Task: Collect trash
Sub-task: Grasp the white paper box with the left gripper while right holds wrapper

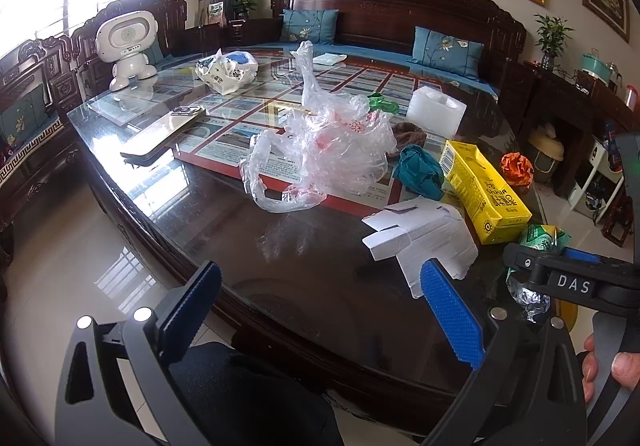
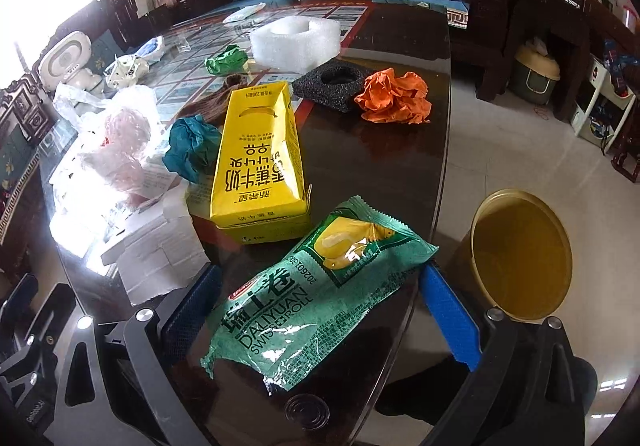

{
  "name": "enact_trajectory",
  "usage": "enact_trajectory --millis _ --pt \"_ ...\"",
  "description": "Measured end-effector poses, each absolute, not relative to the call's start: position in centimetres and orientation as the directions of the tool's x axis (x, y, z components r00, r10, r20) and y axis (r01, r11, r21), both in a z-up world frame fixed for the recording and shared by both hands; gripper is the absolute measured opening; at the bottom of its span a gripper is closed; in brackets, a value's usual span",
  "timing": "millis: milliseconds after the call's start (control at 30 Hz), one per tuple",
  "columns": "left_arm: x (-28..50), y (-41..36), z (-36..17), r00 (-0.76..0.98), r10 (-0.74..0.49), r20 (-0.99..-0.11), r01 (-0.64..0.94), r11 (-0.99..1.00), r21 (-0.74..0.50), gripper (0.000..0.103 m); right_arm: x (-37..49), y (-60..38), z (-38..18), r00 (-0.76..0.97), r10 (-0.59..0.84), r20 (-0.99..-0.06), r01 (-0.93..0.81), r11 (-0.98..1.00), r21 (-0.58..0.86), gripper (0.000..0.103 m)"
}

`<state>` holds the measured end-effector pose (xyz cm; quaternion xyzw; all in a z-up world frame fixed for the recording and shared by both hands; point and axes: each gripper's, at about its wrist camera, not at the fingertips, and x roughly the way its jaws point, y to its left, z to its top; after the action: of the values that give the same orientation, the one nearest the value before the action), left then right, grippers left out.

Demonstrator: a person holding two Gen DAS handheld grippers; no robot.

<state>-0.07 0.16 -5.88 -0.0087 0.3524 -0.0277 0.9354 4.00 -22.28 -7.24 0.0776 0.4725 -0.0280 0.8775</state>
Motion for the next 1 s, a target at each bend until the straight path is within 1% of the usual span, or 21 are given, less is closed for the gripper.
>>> enact_trajectory --millis 33,100,133,167,200,300,333,367,400,633,833,933,1000 --pt "0.0 0.2 -5.9 0.75 -0.058 -0.659 0.045 0.998 -0.036 0.099 4.0 -22.3 -7.4 0.548 0.016 -0.836 0.121 0.988 0.098 0.082" --pt "-0.1 0.1 -5.8 0.751 -0.061 -0.657 0.046 0.998 -0.039 0.099 3.9 -22.4 -7.5 0.553 0.007 -0.833 0.117 0.989 0.086 0.08" --pt "-0.1 0.1 -5.7 0.752 -0.062 -0.657 0.048 0.998 -0.039 0.099 3.9 -22.4 -7.5 0.555 -0.002 -0.832 0.11 0.991 0.071 0.077" --pt "0.0 0.0 -5.7 0.753 -0.062 -0.656 0.05 0.998 -0.037 0.099 3.8 -22.4 -7.5 0.555 -0.003 -0.832 0.103 0.993 0.065 0.072" --pt "-0.1 -0.1 -5.6 0.753 -0.061 -0.655 0.051 0.998 -0.035 0.099 3.6 -22.5 -7.5 0.559 0.011 -0.829 0.091 0.993 0.074 0.071" --pt "-0.2 -0.4 -5.5 0.754 -0.06 -0.654 0.055 0.998 -0.028 0.099 3.3 -22.7 -7.4 0.565 0.033 -0.824 0.056 0.995 0.079 0.062" --pt "-0.1 -0.5 -5.6 0.754 -0.059 -0.655 0.056 0.998 -0.025 0.099 3.1 -22.7 -7.4 0.571 0.055 -0.819 0.033 0.995 0.09 0.054" --pt "0.0 -0.6 -5.5 0.753 -0.058 -0.655 0.057 0.998 -0.022 0.099 3.0 -22.7 -7.3 0.573 0.066 -0.817 0.018 0.996 0.093 0.038" --pt "0.2 -0.7 -5.5 0.754 -0.059 -0.655 0.06 0.998 -0.02 0.099 2.9 -22.7 -7.2 0.575 0.073 -0.815 0.006 0.996 0.094 0.037" --pt "2.0 -2.4 -6.1 0.745 -0.075 -0.663 0.117 0.993 0.019 0.099 1.5 -22.6 -6.8 0.59 0.144 -0.795 -0.087 0.99 0.115 0.021" --pt "3.5 -4.3 -7.0 0.719 -0.122 -0.684 0.184 0.983 0.018 0.099 -0.1 -23.3 -5.5 0.621 0.177 -0.764 -0.115 0.984 0.134 0.02" --pt "4.0 -5.0 -7.3 0.682 -0.149 -0.716 0.177 0.984 -0.037 0.099 -0.6 -23.7 -4.6 0.644 0.179 -0.743 -0.12 0.984 0.133 0.02" --pt "4.4 -5.4 -7.6 0.665 -0.146 -0.732 0.134 0.988 -0.075 0.099 -0.7 -24.1 -4.0 0.658 0.181 -0.731 -0.124 0.984 0.131 0.02"
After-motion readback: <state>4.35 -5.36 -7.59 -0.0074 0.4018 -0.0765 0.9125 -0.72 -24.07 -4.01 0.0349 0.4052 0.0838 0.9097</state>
